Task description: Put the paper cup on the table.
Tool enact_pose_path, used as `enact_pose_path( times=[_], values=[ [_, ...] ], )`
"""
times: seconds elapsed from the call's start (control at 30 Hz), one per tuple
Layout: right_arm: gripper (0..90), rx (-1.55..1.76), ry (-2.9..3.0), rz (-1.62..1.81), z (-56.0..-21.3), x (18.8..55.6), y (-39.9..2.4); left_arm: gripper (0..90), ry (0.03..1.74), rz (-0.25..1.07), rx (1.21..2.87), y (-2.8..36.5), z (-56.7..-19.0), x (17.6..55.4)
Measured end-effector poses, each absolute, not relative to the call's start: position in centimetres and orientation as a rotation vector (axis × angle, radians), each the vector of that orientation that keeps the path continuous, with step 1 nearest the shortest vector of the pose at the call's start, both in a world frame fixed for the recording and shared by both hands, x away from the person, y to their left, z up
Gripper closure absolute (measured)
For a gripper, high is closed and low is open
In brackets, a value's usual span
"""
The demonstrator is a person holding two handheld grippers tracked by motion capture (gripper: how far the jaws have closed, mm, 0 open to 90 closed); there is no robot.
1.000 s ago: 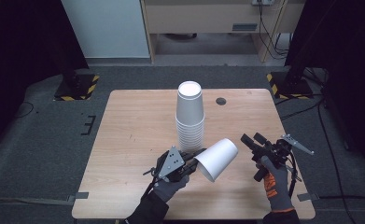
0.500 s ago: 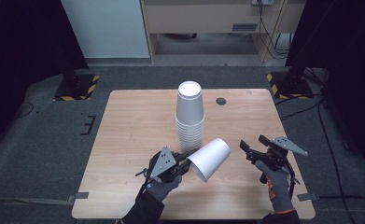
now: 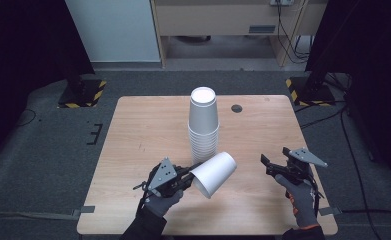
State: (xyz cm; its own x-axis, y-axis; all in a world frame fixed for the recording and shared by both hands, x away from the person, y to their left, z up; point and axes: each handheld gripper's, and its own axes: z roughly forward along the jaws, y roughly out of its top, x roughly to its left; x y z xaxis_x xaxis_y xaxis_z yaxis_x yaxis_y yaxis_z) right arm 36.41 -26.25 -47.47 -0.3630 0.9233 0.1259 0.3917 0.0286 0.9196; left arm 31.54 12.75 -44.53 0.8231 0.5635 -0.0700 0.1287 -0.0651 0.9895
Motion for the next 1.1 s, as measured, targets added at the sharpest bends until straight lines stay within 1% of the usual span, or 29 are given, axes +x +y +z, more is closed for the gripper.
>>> enact_pose_path(
  times=[0.4,0.67,1.1],
  values=[
    [8.7,1.337,1.828,1.255,-48.4,36.7,-26.7,87.1,0.57,0.333,1.688,14.7,-44.1,31.4],
    [8.7,1.332,1.863,1.206,-49.0,36.9,-26.5,87.1,0.576,0.342,1.721,15.6,-44.0,31.2],
    [8.9,1.331,1.897,1.135,-49.6,37.1,-26.6,87.1,0.619,0.344,1.758,18.3,-43.3,31.1]
  ],
)
